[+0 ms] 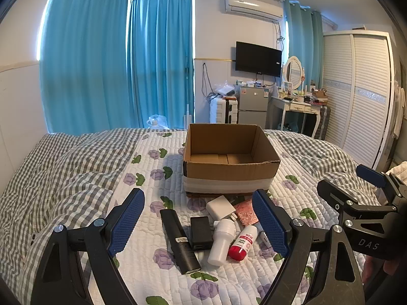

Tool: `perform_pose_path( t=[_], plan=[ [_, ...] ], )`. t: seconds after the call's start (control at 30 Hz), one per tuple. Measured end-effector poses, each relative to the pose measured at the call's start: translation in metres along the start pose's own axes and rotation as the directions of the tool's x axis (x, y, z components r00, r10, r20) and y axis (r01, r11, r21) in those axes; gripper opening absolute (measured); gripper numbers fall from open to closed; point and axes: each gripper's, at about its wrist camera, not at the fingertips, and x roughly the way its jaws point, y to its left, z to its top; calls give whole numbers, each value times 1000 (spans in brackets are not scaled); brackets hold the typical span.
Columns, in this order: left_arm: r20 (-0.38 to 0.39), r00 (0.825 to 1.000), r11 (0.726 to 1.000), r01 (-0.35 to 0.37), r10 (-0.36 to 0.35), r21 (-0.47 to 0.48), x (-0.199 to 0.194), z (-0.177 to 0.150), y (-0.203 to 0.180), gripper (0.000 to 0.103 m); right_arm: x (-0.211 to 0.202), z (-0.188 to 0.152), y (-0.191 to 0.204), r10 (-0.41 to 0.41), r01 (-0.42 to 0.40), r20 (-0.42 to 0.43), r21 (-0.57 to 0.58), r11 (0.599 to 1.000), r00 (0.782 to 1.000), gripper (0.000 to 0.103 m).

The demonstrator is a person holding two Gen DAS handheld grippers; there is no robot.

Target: Organize rigid objects

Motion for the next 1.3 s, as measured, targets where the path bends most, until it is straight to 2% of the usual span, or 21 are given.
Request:
perform_pose_path(
  t=[1.3],
  plan=[
    [-2,1000,1000,1,-1,6,3,-4,-2,89,3,-1,2,2,-2,-18,9,1000,1000,103]
  ],
)
